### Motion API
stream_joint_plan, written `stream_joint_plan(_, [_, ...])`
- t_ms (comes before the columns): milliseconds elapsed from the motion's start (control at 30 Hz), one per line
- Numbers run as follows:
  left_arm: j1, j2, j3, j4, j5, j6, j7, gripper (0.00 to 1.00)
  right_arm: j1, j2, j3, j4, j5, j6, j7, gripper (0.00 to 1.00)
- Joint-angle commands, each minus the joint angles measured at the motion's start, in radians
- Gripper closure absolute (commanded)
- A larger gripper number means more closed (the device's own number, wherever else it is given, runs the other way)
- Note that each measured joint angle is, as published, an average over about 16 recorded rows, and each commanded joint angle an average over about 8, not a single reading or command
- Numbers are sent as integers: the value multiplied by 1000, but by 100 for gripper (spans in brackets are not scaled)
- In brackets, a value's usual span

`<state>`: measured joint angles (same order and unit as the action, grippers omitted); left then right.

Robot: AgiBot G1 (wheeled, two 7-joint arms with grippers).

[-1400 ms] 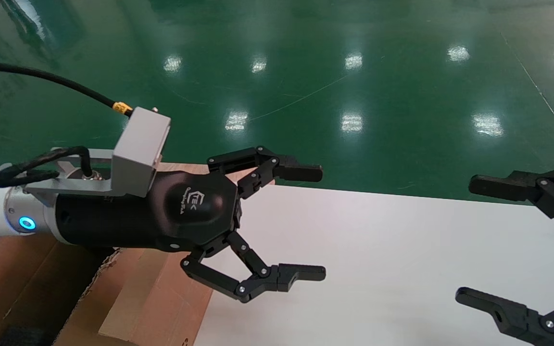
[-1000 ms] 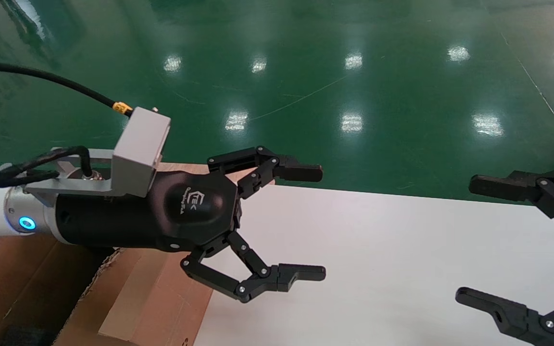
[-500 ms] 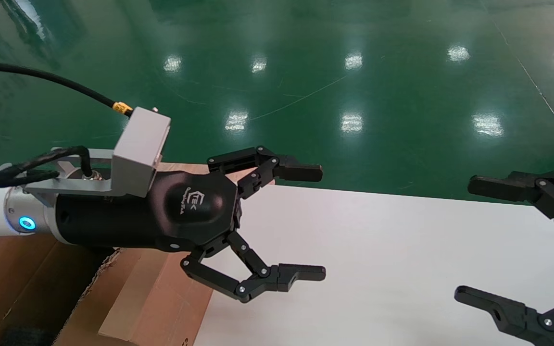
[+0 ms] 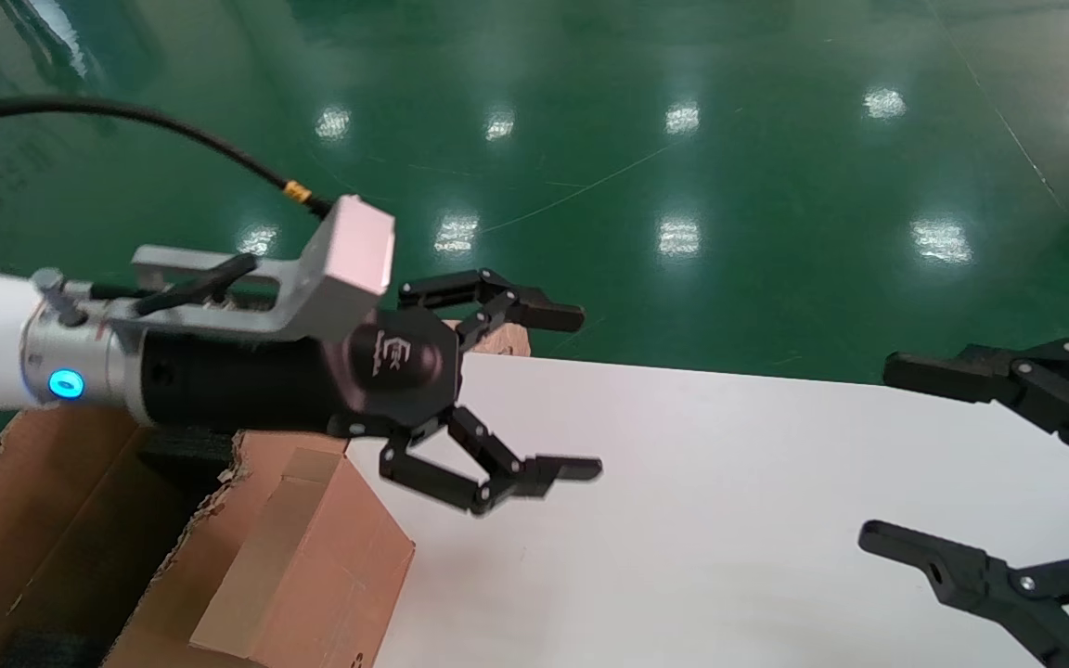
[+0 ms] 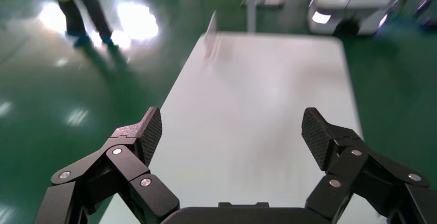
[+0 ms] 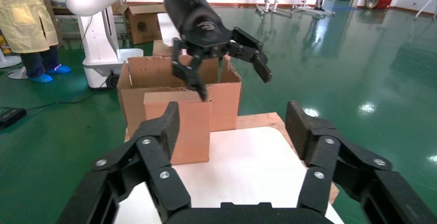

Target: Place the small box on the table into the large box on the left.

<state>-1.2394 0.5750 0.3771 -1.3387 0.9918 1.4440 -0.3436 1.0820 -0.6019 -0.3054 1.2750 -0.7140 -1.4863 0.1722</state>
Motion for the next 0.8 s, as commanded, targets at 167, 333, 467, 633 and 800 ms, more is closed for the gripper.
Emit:
stream_joint_plan(167, [-100,0,45,-12,119,14,-72,0,0,0,0,0,0,0,0,100])
stream_joint_plan(333, [-137,4,56,-12,152,29,-96,0,0,0,0,0,0,0,0,100])
stream_joint_plan(467, [-148,5,59,-6,163,34,-97,0,0,0,0,0,0,0,0,100])
stream_joint_plan(633, [-201,7,87,-2,242,43,-152,0,0,0,0,-1,0,0,0,100])
stream_joint_plan(800, [-312,43,151,-8,369,74,-315,0,0,0,-1,-1,0,0,-1,100])
